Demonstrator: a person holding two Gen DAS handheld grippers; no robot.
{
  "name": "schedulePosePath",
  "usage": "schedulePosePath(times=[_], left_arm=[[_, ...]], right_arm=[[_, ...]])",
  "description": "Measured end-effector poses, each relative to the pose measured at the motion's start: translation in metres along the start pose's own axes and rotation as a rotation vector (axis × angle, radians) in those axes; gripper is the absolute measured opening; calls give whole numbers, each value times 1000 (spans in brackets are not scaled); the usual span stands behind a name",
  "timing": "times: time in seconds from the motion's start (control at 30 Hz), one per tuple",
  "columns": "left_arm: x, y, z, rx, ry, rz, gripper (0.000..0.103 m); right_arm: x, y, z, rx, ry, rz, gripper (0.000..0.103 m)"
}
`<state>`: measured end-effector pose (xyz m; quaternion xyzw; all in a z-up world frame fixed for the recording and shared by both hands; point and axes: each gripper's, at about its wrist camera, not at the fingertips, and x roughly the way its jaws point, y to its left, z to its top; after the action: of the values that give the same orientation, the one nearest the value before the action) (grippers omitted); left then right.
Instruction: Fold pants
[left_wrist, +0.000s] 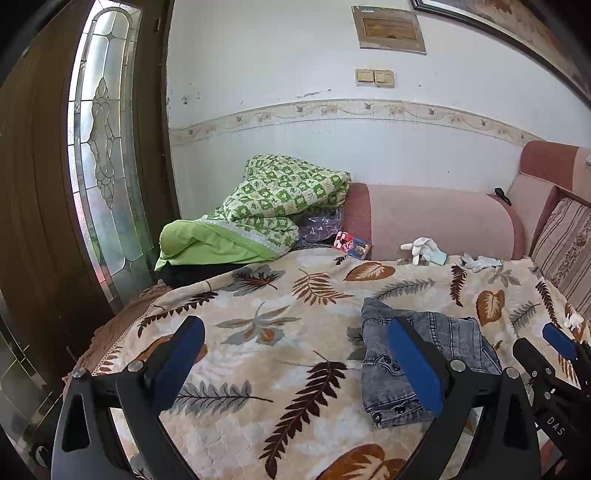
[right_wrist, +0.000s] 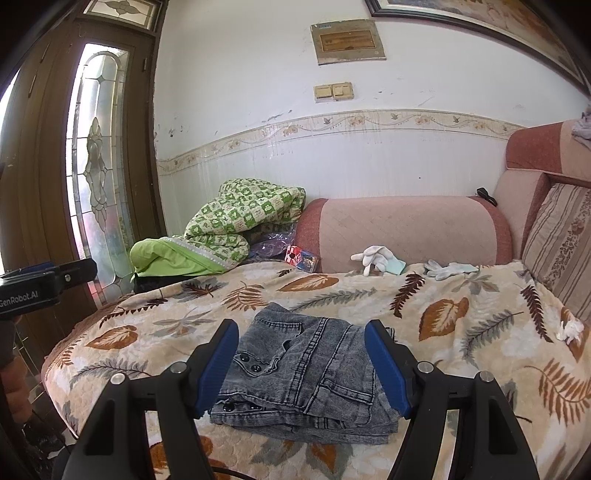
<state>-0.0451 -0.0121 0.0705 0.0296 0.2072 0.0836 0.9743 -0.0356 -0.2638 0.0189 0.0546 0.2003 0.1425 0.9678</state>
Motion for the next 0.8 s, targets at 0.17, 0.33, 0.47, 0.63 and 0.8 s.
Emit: schedulePosePath(times=[0.17, 0.33, 0.47, 0.63, 0.8], left_arm=[[-6, 2, 0, -3, -8, -8, 99], [-9, 3, -1, 3, -11, -15, 99], [-13, 7, -2, -1, -18, -15, 99], [-17, 11, -2, -15, -22, -20, 99], [-19, 11, -4, -14, -16, -35, 99]], right_arm=[[-8, 1, -1, 19, -13, 0, 74], [-11, 2, -1, 32, -16, 1, 74], [-12, 6, -1, 27, -14, 0, 74], [-16, 10, -1, 20, -21, -2, 74], [-26, 11, -4, 14, -21, -23, 74]])
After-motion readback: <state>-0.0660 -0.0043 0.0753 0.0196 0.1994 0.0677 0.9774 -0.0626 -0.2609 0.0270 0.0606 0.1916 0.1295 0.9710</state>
